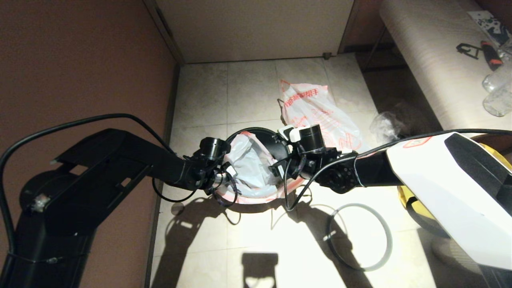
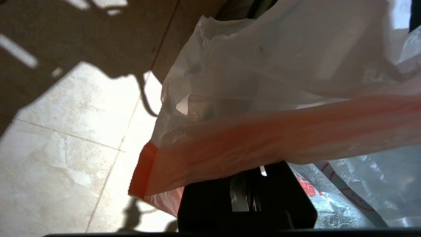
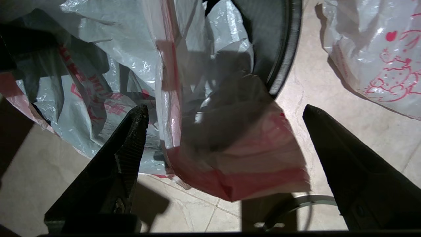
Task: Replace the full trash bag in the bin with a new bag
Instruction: Put the new garbage bag on the trash can
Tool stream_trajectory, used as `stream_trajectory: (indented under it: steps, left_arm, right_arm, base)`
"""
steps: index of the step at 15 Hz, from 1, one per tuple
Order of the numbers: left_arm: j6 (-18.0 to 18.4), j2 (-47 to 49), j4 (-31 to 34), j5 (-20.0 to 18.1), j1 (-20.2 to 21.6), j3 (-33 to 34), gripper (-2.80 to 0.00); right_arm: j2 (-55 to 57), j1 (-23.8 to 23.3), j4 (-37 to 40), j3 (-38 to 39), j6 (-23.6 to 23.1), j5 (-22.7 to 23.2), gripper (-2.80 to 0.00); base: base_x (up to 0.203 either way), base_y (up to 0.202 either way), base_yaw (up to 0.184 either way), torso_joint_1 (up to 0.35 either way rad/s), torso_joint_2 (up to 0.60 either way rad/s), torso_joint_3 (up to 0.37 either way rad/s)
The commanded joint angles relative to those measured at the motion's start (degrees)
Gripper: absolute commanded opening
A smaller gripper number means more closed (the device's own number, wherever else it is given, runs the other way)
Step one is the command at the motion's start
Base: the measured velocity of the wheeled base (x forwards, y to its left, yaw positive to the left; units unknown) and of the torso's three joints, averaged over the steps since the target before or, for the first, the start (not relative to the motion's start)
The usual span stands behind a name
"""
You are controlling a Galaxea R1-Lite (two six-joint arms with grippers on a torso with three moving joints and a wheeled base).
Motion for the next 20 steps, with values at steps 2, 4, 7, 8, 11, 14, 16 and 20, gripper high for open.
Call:
stream_trajectory:
  steps: [2,4,7,8,11,14,16,20]
  left_arm:
    - [-0.3,0.3,0.0,0.0,0.0,0.1,-2.80]
    - [-0.3,0.5,0.0,0.0,0.1,0.1,-2.80]
    - [-0.3,0.7,0.0,0.0,0.1,0.1,-2.80]
    - [-0.2,0.9,0.0,0.0,0.0,0.1,-2.80]
    - [-0.2,1.5,-0.1,0.0,-0.4,0.1,-2.80]
    - [0.0,2.4,-0.1,0.1,-0.5,0.0,-2.80]
    - [0.0,2.4,-0.2,0.1,-0.5,0.0,-2.80]
    - [0.0,2.5,-0.2,0.1,-0.6,0.2,-2.80]
  right_arm:
    - [3.2,-0.1,0.6,-3.7,-0.9,0.5,0.00]
    - [5.0,-0.3,3.1,-8.2,-1.5,1.1,-2.80]
    - [7.4,-1.0,5.3,-11.8,-3.1,2.1,-2.80]
    - [7.5,-1.8,5.0,-11.8,-3.2,2.2,-2.80]
    - [8.0,-3.3,-1.2,-11.9,-3.2,1.7,-2.80]
    - [7.8,-5.3,-3.9,-11.9,-3.2,1.4,-2.80]
    - [8.1,-6.5,-6.1,-11.9,-3.3,1.5,-2.80]
    - [11.2,-9.0,-9.0,-12.3,-4.5,3.0,-2.80]
  base:
    - [0.000,0.000,0.000,0.000,0.00,0.000]
    - [0.000,0.000,0.000,0.000,0.00,0.000]
    - [0.000,0.000,0.000,0.000,0.00,0.000]
    - [0.000,0.000,0.000,0.000,0.00,0.000]
    - [0.000,0.000,0.000,0.000,0.00,0.000]
    - [0.000,0.000,0.000,0.000,0.00,0.000]
    - [0.000,0.000,0.000,0.000,0.00,0.000]
    - [0.000,0.000,0.000,0.000,0.00,0.000]
